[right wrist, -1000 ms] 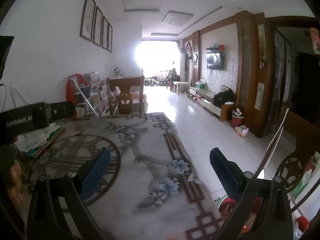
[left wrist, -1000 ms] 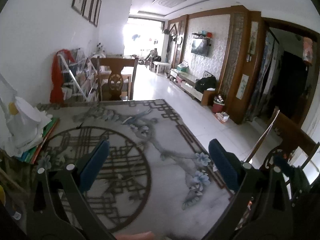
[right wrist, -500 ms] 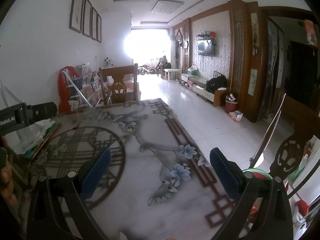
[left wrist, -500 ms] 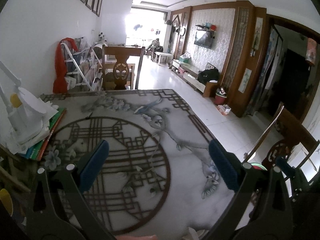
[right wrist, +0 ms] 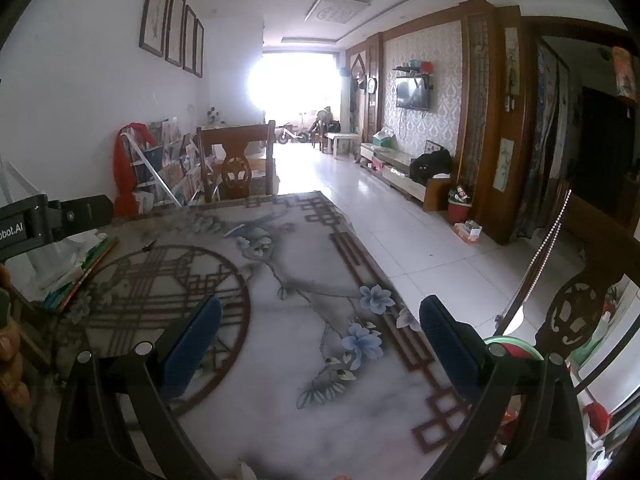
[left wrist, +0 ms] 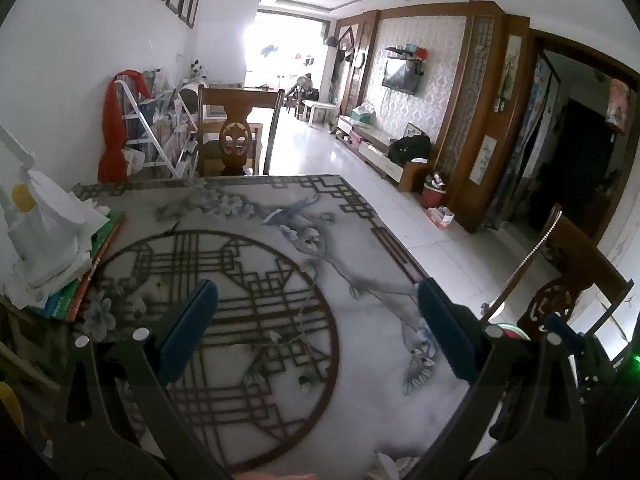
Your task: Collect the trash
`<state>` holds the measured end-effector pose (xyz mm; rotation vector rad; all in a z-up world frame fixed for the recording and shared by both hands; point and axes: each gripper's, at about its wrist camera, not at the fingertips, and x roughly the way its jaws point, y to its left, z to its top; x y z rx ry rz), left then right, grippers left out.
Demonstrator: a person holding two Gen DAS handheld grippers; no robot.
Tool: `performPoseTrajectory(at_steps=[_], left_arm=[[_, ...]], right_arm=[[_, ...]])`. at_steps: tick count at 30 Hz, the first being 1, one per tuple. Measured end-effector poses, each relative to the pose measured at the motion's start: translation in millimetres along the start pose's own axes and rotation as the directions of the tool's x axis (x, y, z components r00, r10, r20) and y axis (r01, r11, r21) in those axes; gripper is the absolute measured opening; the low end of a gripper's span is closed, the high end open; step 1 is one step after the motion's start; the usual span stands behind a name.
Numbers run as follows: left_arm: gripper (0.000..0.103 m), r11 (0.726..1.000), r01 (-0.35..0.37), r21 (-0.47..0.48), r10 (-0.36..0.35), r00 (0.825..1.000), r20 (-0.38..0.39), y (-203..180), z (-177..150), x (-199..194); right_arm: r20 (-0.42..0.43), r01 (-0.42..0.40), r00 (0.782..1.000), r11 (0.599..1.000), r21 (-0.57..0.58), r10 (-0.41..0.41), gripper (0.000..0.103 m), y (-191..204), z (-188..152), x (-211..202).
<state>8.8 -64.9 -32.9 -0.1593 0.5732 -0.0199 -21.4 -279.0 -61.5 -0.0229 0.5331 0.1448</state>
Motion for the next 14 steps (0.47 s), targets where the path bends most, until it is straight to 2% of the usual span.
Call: performPoseTrajectory(at_steps=[5, 8, 11, 14], left_arm=[[0.098, 1.0, -0.004, -0.005, 0.004, 1.0, 0.021, 1, -4, -1], [0.098, 1.0, -0.018, 0.006, 0.018, 1.0, 0.005, 2, -5, 4], [0.098, 0.999, -0.035, -0.013, 0.035, 0.999, -0.015, 11, -9, 9], [0.098, 0.997, -0.079, -0.01, 0.078, 0.997, -0.02, 23, -16, 11]], right_arm=[[-0.04, -0.017, 0.999, 1.0, -0.005, 0.017, 0.096, -3, -5, 8], [-0.092, -0.047, 0.995, 0.999, -0.003, 0.047, 0.096, -4, -12, 23], [-0.156, -0.077, 0.985, 0.997, -0.03, 0.071, 0.096, -3, -22, 54], [-0.228, -0.095, 0.971, 0.989, -0.109, 0.068, 0.096, 1, -34, 98]])
